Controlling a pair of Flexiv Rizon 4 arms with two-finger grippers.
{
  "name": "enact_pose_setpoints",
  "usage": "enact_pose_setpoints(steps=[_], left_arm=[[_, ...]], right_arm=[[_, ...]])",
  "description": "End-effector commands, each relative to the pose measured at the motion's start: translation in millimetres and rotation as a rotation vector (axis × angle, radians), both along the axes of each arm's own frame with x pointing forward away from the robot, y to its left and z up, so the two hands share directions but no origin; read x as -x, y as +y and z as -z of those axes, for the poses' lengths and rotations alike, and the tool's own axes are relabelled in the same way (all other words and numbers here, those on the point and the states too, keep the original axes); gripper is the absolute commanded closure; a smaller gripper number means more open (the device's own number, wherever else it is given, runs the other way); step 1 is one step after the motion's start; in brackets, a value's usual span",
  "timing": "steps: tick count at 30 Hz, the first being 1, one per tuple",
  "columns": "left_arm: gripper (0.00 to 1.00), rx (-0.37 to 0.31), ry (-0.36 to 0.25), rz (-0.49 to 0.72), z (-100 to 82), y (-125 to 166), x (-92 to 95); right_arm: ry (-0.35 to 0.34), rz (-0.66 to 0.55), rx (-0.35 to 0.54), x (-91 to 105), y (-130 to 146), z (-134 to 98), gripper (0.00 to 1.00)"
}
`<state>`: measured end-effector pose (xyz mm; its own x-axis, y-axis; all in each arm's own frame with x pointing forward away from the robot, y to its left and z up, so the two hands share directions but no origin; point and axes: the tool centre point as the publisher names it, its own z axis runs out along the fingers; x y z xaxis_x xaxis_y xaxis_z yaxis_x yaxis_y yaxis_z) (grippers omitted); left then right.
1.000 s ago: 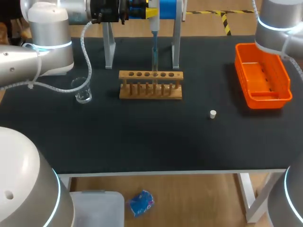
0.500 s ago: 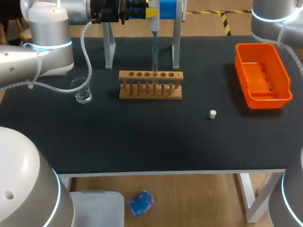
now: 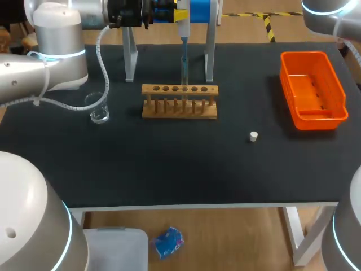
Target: Invert the test tube, pick up the pipette, mount the tip to pipette, aspirate from beaker and dispense into the tube, eject the tip, return the pipette, and cap with the stopper.
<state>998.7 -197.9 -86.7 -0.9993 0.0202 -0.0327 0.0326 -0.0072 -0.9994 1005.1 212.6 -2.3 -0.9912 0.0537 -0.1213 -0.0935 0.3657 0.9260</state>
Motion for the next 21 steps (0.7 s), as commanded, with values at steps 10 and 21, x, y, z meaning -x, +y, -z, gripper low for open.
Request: enact_pose_setpoints(steps=[10,21], left_arm=[[1.00,-0.001,0.000,-0.002,-0.8,-0.2,0.3],[1.00,-0.001,0.000,-0.002,-0.8,-0.2,0.3]], right_arm=[[0.005,-0.030,0.020,-1.6,5.6,-3.0,1.00],[0.036,-0.022,0.024,-5.8,7.2,3.1,1.00]])
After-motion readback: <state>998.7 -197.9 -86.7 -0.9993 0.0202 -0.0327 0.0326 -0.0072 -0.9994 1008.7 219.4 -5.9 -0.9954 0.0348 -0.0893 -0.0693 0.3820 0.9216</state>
